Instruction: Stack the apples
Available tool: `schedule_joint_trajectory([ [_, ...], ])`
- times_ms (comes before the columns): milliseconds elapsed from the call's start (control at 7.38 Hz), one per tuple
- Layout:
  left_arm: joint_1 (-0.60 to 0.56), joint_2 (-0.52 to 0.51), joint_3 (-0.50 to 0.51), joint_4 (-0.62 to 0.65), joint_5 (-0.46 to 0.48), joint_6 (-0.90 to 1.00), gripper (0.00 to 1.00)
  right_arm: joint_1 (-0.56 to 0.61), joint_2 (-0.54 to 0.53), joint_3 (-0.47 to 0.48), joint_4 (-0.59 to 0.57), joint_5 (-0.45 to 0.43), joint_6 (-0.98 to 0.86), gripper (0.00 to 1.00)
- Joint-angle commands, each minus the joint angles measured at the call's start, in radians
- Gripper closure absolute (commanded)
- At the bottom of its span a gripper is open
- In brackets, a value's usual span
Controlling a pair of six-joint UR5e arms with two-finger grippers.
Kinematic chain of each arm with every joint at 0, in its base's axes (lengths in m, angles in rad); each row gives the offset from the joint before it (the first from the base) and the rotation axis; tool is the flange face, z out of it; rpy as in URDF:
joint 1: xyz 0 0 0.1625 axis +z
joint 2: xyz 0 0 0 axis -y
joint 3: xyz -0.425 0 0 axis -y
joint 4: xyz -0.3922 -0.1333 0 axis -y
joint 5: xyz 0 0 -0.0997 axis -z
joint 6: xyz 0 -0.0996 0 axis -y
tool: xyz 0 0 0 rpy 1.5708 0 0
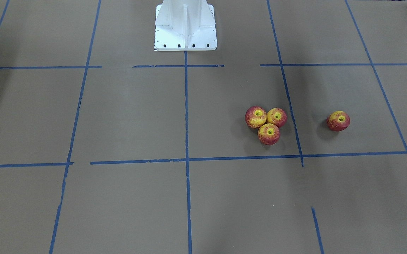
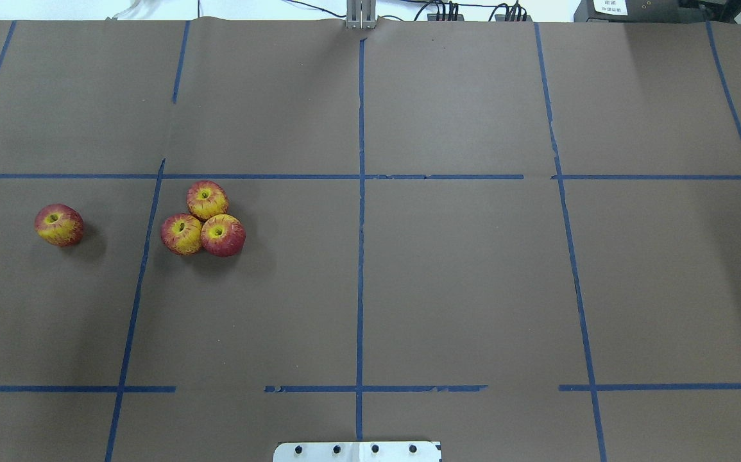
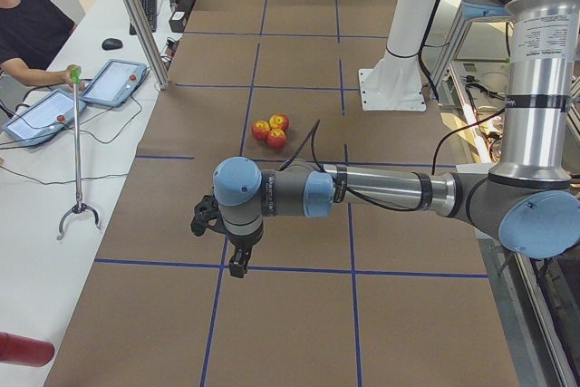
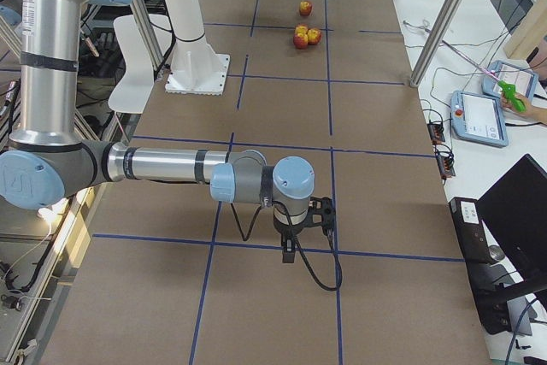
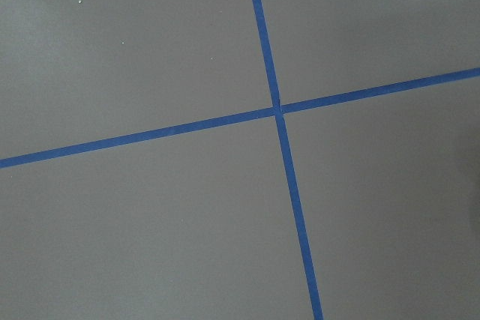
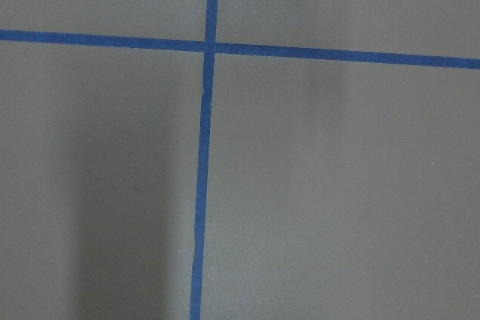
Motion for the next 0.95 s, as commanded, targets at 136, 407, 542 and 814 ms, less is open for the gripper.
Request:
schedule_joint_trajectory([
  [136, 0.004, -0.006, -0.015, 0.039, 0.009, -0.003, 0.00, 0.000, 0.000, 0.000, 0.000, 0.001, 0.000, 0.00],
  [407, 0.015, 0.002, 0.006, -0.057, -0.001, 0.003, 0.00, 0.000, 0.000, -0.001, -0.001, -0.001, 0.000, 0.00],
  [542, 0.100, 0.002, 0.038, -0.182, -0.005, -0.079, 0.00, 0.000, 0.000, -0.001, 0.000, -0.001, 0.000, 0.00],
  [814, 0.397, -0.030, -0.004, -0.363, 0.018, -0.570, 0.00, 0.000, 0.000, -0.001, -0.001, -0.001, 0.000, 0.00],
])
